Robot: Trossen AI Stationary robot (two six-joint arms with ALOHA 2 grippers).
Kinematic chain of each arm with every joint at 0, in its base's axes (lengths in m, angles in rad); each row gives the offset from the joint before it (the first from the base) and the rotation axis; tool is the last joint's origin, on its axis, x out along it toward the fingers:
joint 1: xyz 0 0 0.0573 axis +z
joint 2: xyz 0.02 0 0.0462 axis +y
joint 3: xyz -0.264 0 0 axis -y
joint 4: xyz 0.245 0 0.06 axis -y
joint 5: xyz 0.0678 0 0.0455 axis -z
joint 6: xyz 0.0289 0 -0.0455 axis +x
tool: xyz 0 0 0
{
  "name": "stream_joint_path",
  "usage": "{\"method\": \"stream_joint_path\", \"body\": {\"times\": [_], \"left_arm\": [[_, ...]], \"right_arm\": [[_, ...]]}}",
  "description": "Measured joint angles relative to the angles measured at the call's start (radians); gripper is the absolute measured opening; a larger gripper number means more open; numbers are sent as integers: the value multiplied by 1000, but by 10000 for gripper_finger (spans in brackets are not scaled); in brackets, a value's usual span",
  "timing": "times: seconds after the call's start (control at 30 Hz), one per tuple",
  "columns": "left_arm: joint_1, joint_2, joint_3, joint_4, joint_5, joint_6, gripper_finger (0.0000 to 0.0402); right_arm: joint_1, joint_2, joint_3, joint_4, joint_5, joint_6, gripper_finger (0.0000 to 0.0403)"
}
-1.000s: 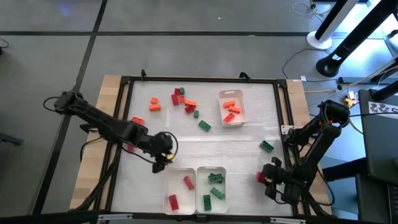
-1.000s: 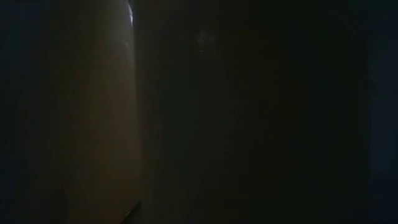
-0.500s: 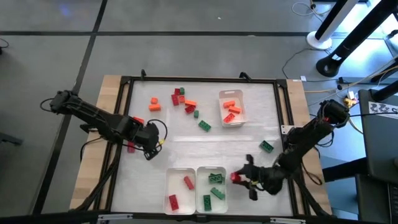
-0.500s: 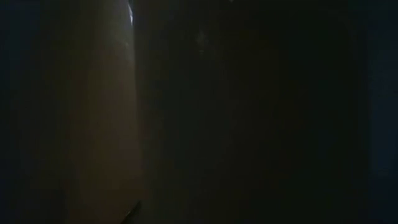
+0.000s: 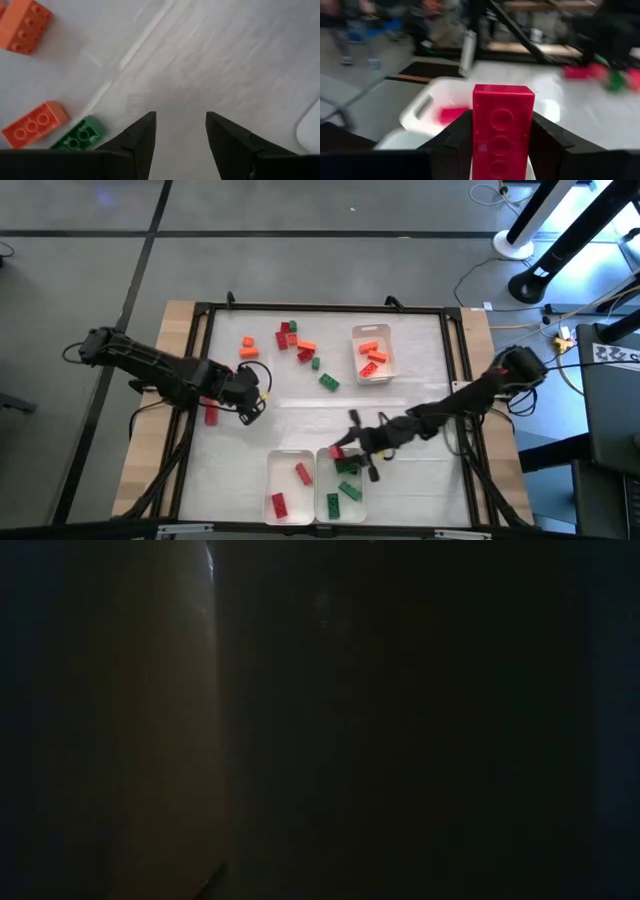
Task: Sort blocks
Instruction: Put the red game piece into the bottom left white bin
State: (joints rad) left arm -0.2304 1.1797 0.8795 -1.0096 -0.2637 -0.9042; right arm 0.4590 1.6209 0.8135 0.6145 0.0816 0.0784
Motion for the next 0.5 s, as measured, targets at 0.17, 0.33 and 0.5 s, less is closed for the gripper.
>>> {"method": "stream_joint_path", "body": {"times": [0.17, 0.33, 0.5], "left_arm": [[43, 0, 0, 0, -1, 52, 162], [87, 1, 0, 5, -6, 94, 162], [134, 1, 0, -3, -49, 91, 162]], "right_arm": [[-30, 162, 197, -5, -246, -106, 149], [-49, 309, 388, -106, -366, -173, 155], [-71, 427, 532, -189, -371, -217, 156]]}}
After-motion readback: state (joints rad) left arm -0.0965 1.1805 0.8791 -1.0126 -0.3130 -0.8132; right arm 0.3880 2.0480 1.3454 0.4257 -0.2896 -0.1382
